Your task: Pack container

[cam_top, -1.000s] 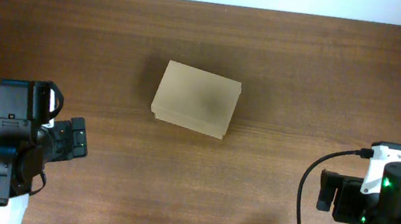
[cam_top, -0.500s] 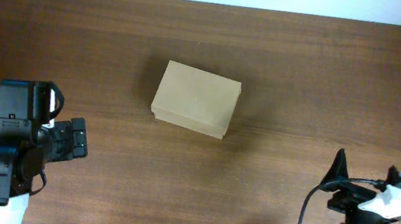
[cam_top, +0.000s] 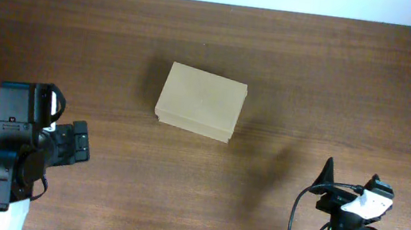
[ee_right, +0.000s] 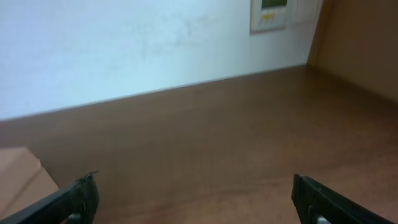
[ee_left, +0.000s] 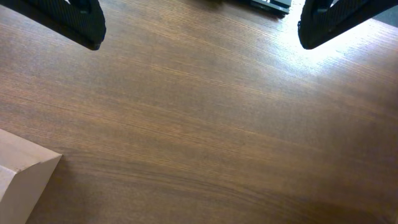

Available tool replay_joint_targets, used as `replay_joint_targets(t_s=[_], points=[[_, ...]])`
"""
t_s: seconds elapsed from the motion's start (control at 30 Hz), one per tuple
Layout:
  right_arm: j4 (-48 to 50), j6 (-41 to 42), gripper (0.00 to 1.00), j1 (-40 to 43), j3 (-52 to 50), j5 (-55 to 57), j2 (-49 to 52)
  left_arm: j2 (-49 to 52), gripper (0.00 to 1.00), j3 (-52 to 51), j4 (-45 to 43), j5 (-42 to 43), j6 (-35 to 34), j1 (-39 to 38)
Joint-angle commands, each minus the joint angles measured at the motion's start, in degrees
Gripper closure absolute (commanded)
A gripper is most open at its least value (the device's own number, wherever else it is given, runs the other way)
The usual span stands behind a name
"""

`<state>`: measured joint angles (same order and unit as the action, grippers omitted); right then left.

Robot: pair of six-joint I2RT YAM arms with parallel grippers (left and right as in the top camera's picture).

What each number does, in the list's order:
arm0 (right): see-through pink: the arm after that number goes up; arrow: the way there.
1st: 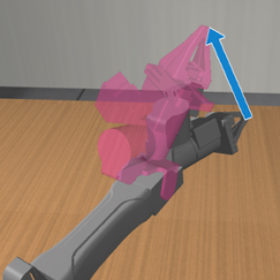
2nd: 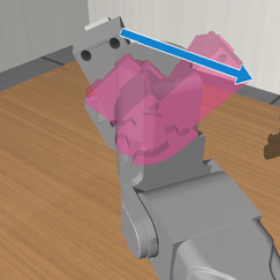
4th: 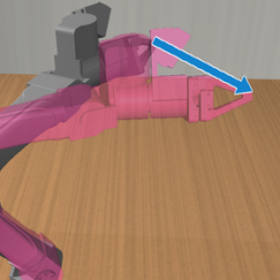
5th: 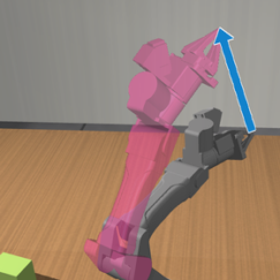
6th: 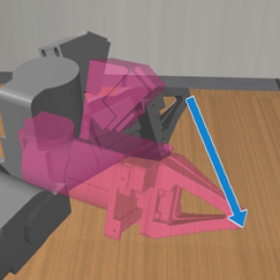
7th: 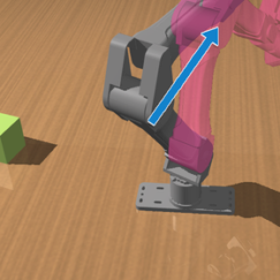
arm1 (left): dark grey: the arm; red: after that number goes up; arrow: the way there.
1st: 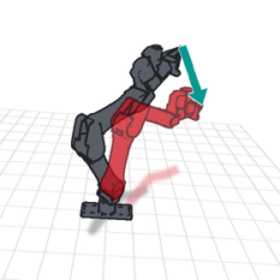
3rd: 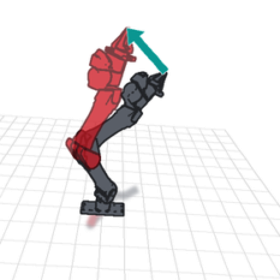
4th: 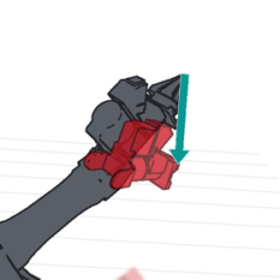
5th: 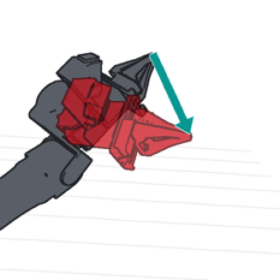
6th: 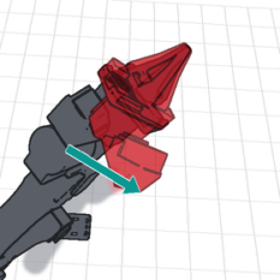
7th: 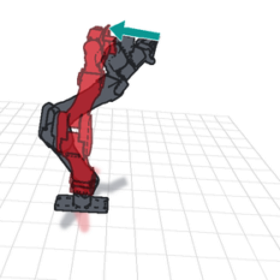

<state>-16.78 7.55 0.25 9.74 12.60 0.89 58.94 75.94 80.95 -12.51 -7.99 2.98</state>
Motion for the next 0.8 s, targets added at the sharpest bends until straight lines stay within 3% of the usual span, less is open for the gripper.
replay_joint_targets(t_s=[0.0,0.77], points=[[0.31,0.48,0.01,0.52,-2.38,0.7,-0.74,-0.02,0.0,-0.17,0.04,-0.81,-0.31,0.17],[0.74,0.48,0.01,0.52,-4.72,0.72,-0.74,-0.02,0.0,-0.17,0.04,-0.81,-0.31,0.17]])
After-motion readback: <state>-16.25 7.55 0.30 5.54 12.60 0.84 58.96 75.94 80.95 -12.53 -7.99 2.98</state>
